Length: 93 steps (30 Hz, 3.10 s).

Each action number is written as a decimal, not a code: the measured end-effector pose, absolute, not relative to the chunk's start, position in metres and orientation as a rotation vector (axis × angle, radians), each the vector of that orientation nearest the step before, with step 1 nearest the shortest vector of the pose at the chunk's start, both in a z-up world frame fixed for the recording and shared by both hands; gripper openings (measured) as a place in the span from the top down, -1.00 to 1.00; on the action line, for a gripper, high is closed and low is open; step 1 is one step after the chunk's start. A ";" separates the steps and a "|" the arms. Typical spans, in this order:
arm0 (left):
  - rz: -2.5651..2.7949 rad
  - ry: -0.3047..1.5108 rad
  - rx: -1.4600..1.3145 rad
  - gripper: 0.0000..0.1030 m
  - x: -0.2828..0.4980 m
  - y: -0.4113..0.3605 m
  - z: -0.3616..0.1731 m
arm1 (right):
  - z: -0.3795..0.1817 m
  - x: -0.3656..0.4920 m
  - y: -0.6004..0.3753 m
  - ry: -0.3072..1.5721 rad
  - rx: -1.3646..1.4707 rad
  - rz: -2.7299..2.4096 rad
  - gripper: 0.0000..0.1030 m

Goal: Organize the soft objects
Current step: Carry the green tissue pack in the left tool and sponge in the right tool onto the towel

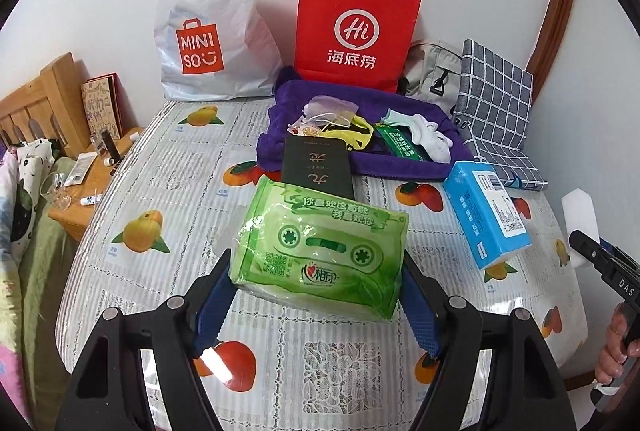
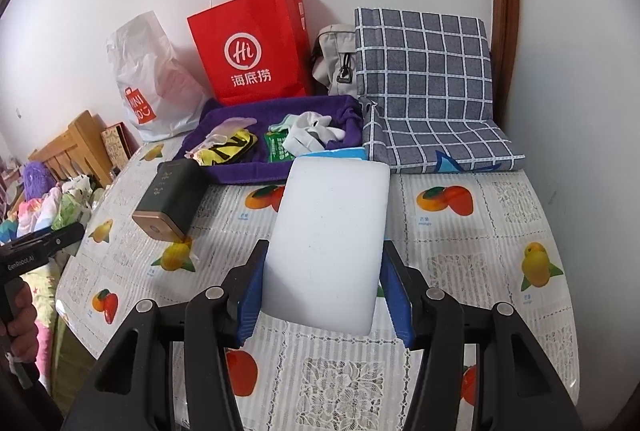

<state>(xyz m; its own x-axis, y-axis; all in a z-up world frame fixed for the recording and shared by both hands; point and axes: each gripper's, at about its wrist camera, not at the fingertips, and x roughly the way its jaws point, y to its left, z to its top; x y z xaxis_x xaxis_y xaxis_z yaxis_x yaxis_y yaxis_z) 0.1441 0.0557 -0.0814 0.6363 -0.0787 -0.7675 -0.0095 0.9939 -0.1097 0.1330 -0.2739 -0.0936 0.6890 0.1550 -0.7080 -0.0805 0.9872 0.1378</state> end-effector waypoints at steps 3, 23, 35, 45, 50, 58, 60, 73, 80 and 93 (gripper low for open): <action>-0.038 0.888 -0.109 -0.44 0.148 0.056 -0.084 | -0.094 0.137 -0.272 0.803 0.095 0.132 -0.04; -0.033 0.892 -0.101 -0.44 0.185 0.057 -0.082 | -0.096 0.179 -0.266 0.805 0.087 0.138 -0.04; -0.029 0.898 -0.105 -0.44 0.208 0.061 -0.086 | -0.100 0.201 -0.265 0.811 0.084 0.132 -0.05; -0.025 0.891 -0.101 -0.44 0.230 0.061 -0.084 | -0.104 0.222 -0.263 0.822 0.083 0.131 -0.05; -0.027 0.895 -0.101 -0.44 0.239 0.062 -0.084 | -0.105 0.232 -0.258 0.819 0.072 0.143 -0.05; -0.024 0.900 -0.099 -0.44 0.257 0.063 -0.088 | -0.106 0.248 -0.254 0.819 0.077 0.150 -0.05; -0.025 0.904 -0.096 -0.44 0.262 0.062 -0.089 | -0.108 0.253 -0.253 0.821 0.079 0.152 -0.05; -0.037 0.905 -0.087 -0.44 0.285 0.057 -0.091 | -0.112 0.276 -0.254 0.825 0.089 0.152 -0.05; -0.041 0.903 -0.079 -0.44 0.297 0.054 -0.090 | -0.113 0.286 -0.254 0.823 0.091 0.155 -0.05; -0.043 0.910 -0.082 -0.44 0.313 0.052 -0.094 | -0.118 0.306 -0.254 0.827 0.085 0.162 -0.05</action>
<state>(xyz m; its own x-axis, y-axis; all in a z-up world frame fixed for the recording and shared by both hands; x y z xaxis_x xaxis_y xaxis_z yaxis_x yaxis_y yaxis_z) 0.3133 0.0516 -0.0936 0.6130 -0.0719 -0.7868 0.0026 0.9960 -0.0890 0.3059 -0.2545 -0.1182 0.6657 0.1765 -0.7251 -0.1107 0.9842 0.1380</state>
